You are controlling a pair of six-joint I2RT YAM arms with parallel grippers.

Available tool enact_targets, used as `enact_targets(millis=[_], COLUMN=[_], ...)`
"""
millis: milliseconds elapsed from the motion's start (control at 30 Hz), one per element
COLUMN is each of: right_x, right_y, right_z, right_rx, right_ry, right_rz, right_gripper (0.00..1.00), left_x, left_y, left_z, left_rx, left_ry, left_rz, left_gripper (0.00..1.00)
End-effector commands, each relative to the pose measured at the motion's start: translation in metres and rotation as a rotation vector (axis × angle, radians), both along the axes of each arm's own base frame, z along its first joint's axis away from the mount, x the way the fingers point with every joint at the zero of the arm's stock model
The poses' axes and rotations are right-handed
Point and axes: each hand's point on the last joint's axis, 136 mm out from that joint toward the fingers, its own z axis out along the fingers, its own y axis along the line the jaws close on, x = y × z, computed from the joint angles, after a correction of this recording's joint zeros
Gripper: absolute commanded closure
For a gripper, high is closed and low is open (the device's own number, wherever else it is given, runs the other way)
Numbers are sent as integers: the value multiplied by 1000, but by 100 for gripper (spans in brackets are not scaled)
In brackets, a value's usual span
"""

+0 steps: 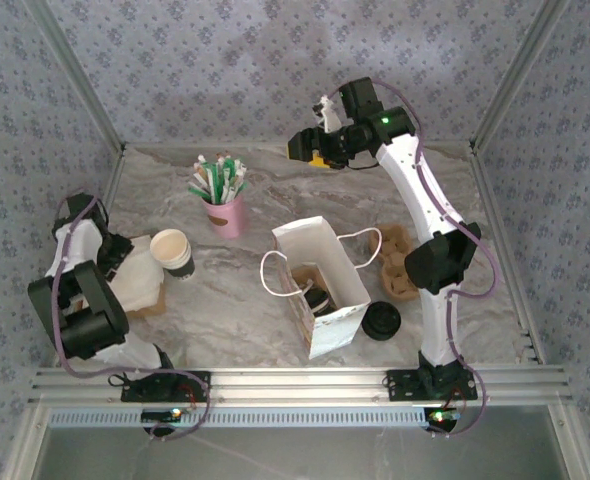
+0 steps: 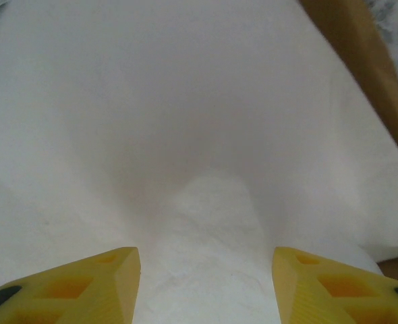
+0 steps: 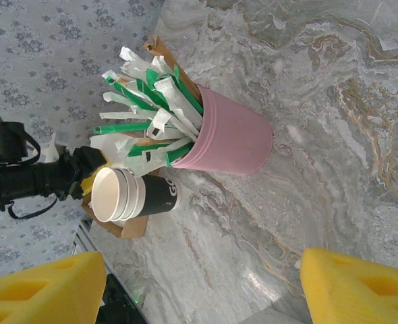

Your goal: Pack the takeout coffee

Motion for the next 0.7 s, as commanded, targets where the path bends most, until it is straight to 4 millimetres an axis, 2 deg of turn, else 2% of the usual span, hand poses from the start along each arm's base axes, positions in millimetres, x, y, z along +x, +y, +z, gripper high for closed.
enact_targets(millis=[0,300,667], right_x=[-6,-6,-9], right_y=[-1,1,0], right_z=[12,7,4], right_rx=[-8,-12,-26], right_ry=[-32,-23,-21], right_rz=[13,18,23], right_gripper=[22,22,22], left_x=[16,12,26], left_y=[5,8,3], left_z=[6,-19,-47], left_rx=[24,27,-22], left_ry=[-27,22,-2], left_rz=[-34,-26,-66], left_gripper=[44,42,48])
